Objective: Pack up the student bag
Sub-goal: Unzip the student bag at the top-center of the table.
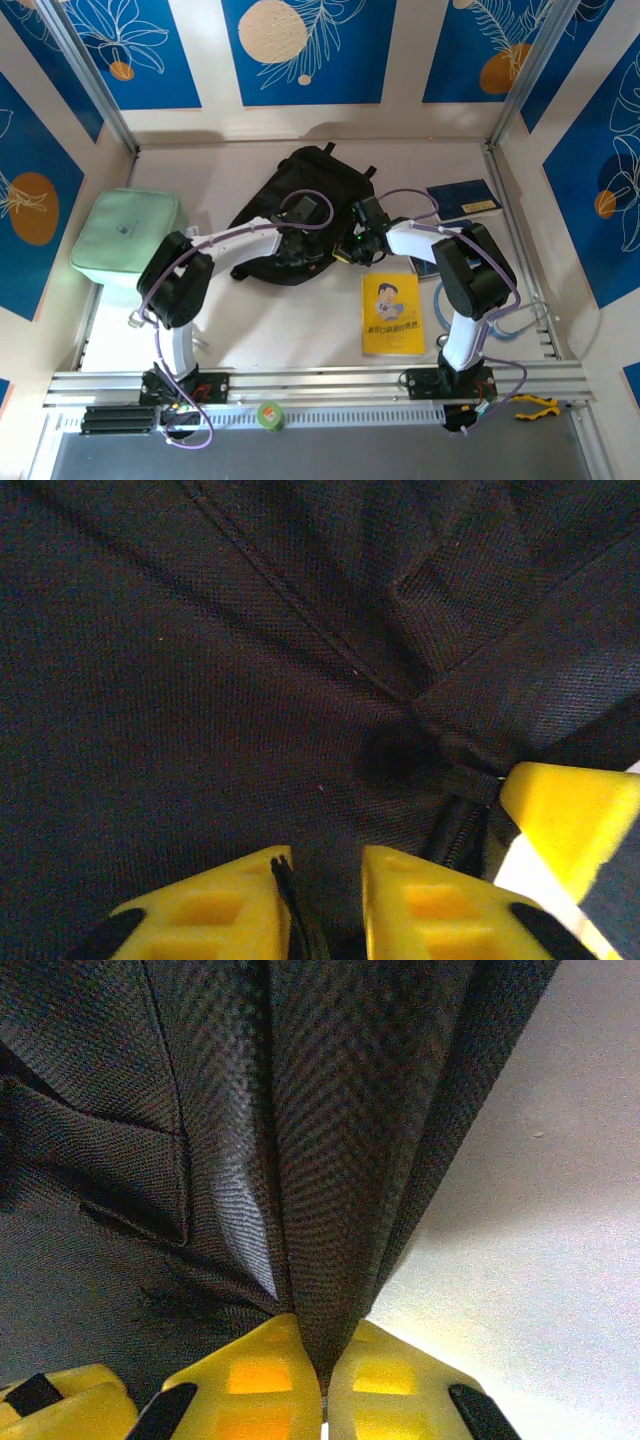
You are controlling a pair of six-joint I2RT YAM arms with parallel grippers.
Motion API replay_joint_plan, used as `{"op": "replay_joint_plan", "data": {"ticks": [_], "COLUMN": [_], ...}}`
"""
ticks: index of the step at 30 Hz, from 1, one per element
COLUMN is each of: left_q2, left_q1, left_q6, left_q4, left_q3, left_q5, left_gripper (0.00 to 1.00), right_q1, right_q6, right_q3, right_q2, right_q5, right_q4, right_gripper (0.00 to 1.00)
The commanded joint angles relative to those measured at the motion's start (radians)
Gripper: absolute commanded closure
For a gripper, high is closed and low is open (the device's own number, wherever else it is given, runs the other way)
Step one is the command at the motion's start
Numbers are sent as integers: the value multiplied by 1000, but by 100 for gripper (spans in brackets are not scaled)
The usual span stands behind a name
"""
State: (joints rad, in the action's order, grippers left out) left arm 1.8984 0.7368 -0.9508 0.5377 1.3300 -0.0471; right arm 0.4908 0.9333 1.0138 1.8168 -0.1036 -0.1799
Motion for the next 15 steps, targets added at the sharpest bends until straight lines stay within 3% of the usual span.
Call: {"op": "replay_joint_plan", "data": {"ticks": [1,3,8,15], "left_q2": [22,17,-46,-146], "left_q1": [-7,-7,-7,-5], "left_q6": [2,4,38,90], "left_q4": [4,4,33,143], "left_q3": [32,34,34,9], "left_q5": [16,7,-9,-4], "left_gripper": [86,100,100,100], "right_q1": [3,3,-10,-16], "right_q6": [-9,-8,-10,-24], "right_q3": [-3,-3,6,41], "right_q2": [25,23,17,-65], "right_q5": [42,45,54,-29], "right_q4": [-61,-63,-73,-42], "right_gripper": [93,93,94,97]}}
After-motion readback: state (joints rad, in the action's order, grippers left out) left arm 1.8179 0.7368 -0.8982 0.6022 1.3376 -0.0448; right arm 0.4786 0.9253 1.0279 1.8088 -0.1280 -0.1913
